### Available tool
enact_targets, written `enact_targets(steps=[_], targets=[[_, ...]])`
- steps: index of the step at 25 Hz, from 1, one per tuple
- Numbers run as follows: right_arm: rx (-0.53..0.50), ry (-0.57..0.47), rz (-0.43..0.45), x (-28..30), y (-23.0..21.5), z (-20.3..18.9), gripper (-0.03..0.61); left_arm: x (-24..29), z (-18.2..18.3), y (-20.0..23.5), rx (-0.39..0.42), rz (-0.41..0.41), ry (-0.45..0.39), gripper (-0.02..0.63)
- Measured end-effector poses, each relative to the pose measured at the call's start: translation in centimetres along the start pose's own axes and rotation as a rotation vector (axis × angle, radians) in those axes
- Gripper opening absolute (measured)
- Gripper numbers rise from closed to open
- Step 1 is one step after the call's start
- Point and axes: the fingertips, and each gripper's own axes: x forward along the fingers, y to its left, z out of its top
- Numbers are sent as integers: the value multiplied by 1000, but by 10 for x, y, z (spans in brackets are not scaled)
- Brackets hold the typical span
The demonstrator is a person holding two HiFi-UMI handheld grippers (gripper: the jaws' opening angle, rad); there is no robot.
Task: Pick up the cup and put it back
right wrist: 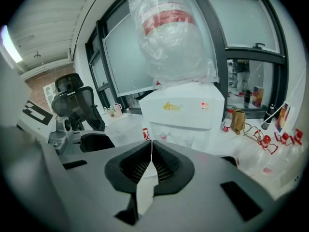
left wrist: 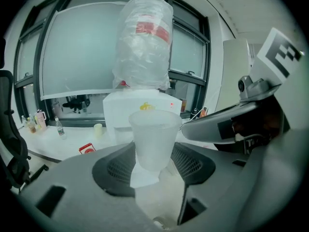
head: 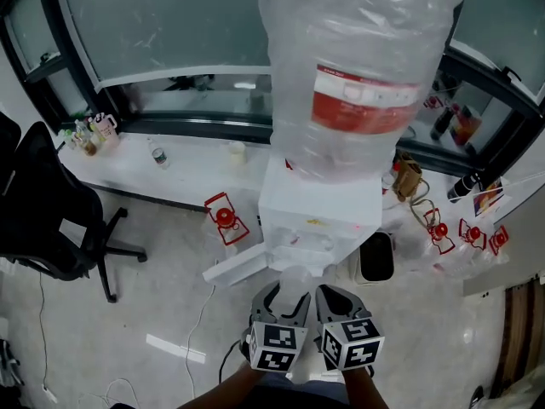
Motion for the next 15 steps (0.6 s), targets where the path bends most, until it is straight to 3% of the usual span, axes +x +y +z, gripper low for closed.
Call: enact_targets(steps=[15], targets=[[-30,-5,46,64,-50,-87,21,80,-84,-12,24,28,5,247]])
